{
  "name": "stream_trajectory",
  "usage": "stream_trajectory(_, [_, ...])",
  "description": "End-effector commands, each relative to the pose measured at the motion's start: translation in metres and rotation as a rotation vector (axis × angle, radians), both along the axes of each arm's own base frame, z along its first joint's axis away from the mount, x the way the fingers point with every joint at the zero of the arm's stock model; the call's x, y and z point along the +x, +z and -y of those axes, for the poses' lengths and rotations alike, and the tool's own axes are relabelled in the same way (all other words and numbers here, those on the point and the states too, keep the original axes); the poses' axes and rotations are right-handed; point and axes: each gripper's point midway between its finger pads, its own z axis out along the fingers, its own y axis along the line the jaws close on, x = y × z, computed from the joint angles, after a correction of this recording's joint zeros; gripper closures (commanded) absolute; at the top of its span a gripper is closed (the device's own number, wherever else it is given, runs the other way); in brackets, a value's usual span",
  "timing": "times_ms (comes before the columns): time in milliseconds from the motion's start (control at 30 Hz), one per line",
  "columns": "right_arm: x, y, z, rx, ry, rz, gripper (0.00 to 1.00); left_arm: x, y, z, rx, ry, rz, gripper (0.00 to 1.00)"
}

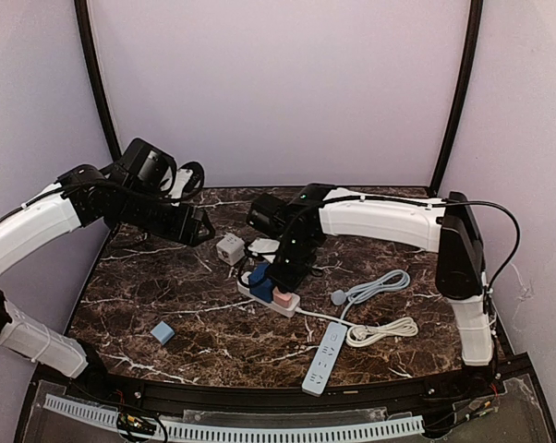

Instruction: Insert the plug

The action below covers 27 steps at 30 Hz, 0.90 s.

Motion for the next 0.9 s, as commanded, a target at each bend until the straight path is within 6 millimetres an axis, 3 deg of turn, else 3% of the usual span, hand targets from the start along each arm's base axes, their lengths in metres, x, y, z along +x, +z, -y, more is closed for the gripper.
stream_trajectory(0, [0.012, -0.02, -0.002, -0.018, -0.008, 0.001, 0.9, 0.005, 0.001, 0.005, 0.003, -0.019, 0.001, 0.24])
stream_trajectory(467, [0.02, -0.034, 0.001, -0.02, -0.011, -0.026, 0.94, 0.019, 0.0, 0.024, -0.004, -0.058, -0.008, 0.24])
stream_trajectory(867, [0.009, -0.038, 0.009, -0.028, -0.01, -0.064, 0.94, 0.034, 0.006, 0.025, -0.003, -0.049, 0.022, 0.25])
